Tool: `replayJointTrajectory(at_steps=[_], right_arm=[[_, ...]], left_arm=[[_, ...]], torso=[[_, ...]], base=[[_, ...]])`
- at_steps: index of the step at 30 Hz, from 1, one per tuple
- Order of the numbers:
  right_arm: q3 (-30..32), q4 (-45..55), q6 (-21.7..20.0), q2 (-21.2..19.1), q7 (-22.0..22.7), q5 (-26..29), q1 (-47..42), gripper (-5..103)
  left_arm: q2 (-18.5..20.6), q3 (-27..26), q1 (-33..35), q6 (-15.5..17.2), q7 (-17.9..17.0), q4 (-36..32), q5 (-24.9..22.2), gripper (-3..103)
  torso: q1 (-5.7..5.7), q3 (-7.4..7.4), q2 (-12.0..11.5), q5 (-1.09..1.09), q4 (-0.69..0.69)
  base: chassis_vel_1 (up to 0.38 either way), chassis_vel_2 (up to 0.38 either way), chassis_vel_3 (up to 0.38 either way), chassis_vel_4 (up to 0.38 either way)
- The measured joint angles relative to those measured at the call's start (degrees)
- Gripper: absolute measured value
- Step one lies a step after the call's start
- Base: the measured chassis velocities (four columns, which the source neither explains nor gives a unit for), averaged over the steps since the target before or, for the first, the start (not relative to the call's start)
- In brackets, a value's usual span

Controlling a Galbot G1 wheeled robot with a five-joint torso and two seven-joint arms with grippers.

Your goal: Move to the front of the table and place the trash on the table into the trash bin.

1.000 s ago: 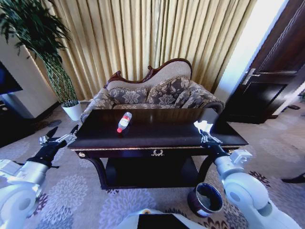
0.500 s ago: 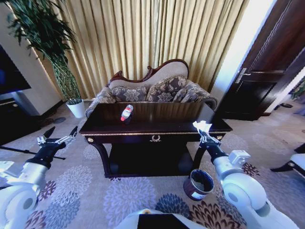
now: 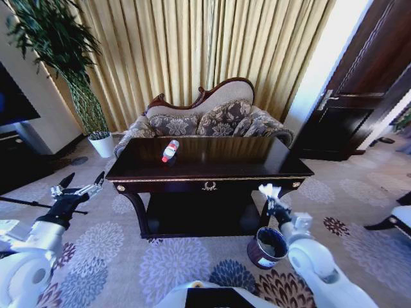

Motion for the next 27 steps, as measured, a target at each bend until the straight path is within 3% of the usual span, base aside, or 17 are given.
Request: replayJointTrajectory(at_steps=[4,7,10,20,21,23,26,27], right_arm=[[-0.67,-9.47,1.03,1.14,-0.96,-2.08,3.60,0],[-1.63,-20.21,3.20,2.07,-2.85,-8.16,7.71,0],[-2.04,-26.63,3.91,2.66,-3.43,-10.52,10.23,0],[-3.61,-41.02,4.76,5.66,-3.48,-15.37,16.79,-3],[-3.72,-41.47,4.77,5.75,-3.62,-16.05,16.88,2],[-3.75,-41.65,4.78,5.79,-3.75,-16.38,16.89,2],[-3.69,-42.27,5.14,6.14,-3.95,-16.85,17.01,18],[-3.69,-42.27,5.14,6.14,-3.95,-16.85,17.01,18]], left_arm=[[-0.20,-0.13,0.22,-0.15,-0.02,-0.12,-0.02,100],[-0.46,-0.15,0.68,-0.64,0.01,-0.29,-0.01,100],[-0.64,-0.12,0.74,-0.72,0.11,-0.42,0.00,100],[-1.29,0.30,0.92,-0.75,0.43,-0.77,-0.33,100],[-1.27,0.11,0.95,-0.76,0.43,-0.78,-0.48,100],[-1.25,0.00,0.96,-0.77,0.43,-0.78,-0.57,100],[-1.20,-0.26,0.98,-0.83,0.42,-0.78,-1.21,100],[-1.20,-0.26,0.98,-0.83,0.42,-0.78,-1.21,100]], torso=[[0.01,0.00,0.00,-0.01,0.00],[0.02,0.01,-0.01,0.00,0.00],[0.02,0.01,-0.01,0.00,0.00],[0.02,0.01,-0.01,0.00,0.01],[0.02,0.01,-0.01,0.00,0.01],[0.02,0.01,0.00,-0.01,0.00],[0.01,0.01,0.00,-0.01,0.00],[0.01,0.01,0.00,-0.01,0.00]], base=[[0.000,0.000,0.000,0.000],[0.000,0.000,0.000,0.000],[0.000,0.000,0.000,0.000],[0.000,0.000,0.000,0.000],[0.000,0.000,0.000,0.000],[0.000,0.000,0.000,0.000],[0.000,0.000,0.000,0.000],[0.000,0.000,0.000,0.000]])
